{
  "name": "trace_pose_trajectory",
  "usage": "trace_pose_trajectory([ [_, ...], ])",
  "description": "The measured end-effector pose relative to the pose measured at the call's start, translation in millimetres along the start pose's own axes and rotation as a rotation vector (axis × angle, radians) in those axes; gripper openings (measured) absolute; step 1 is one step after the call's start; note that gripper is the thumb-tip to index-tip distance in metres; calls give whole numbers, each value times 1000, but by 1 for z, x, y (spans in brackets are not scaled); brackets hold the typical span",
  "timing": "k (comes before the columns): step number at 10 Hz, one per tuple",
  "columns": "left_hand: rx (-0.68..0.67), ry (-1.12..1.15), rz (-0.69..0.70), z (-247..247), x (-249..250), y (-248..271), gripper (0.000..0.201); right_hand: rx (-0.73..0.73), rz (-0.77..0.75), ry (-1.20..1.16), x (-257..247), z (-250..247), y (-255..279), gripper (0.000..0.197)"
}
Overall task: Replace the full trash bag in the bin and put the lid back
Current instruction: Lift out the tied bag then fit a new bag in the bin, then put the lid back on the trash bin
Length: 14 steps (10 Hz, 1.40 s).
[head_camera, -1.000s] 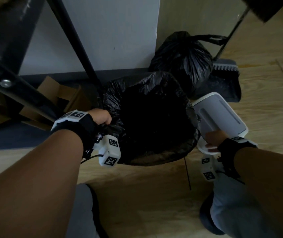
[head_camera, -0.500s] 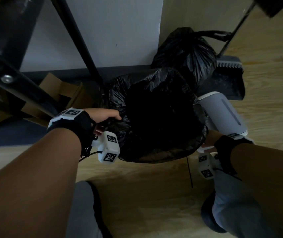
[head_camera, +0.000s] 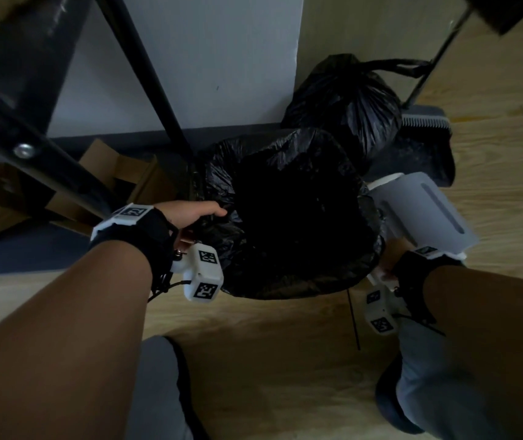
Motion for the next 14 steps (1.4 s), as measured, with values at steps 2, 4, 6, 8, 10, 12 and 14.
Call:
trace_pose_trajectory([
  [2, 89, 100, 43, -3, 9, 23, 56, 140, -210, 457, -3, -33, -30, 49],
  [4, 226, 119, 171, -8, 39, 60, 9, 222, -227, 139, -30, -102, 36, 22],
  [6, 284, 42, 210, -15, 65, 104, 14, 267, -317, 140, -52, -146, 98, 36],
  [8, 353, -62, 363, -21, 91, 147, 43, 250, -488, 324, -92, -172, 168, 47],
  [10, 300, 18, 405, -33, 92, 164, 42, 370, -684, 341, -123, -193, 219, 32],
  [12, 164, 275, 438, -32, 97, 166, 51, 416, -805, 473, -147, -178, 223, 37],
  [14, 117, 427, 413, -22, 103, 157, 63, 310, -985, 558, -151, -151, 239, 21],
])
Point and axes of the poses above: each hand's wrist, its own y-axis away from the middle knuckle, its own z-axis out of the palm, x = y × z, the point moved 5 cm from there along -y, towards the middle knuckle, and after that the axes turned 7 degrees about x, right-handed, at the moved point
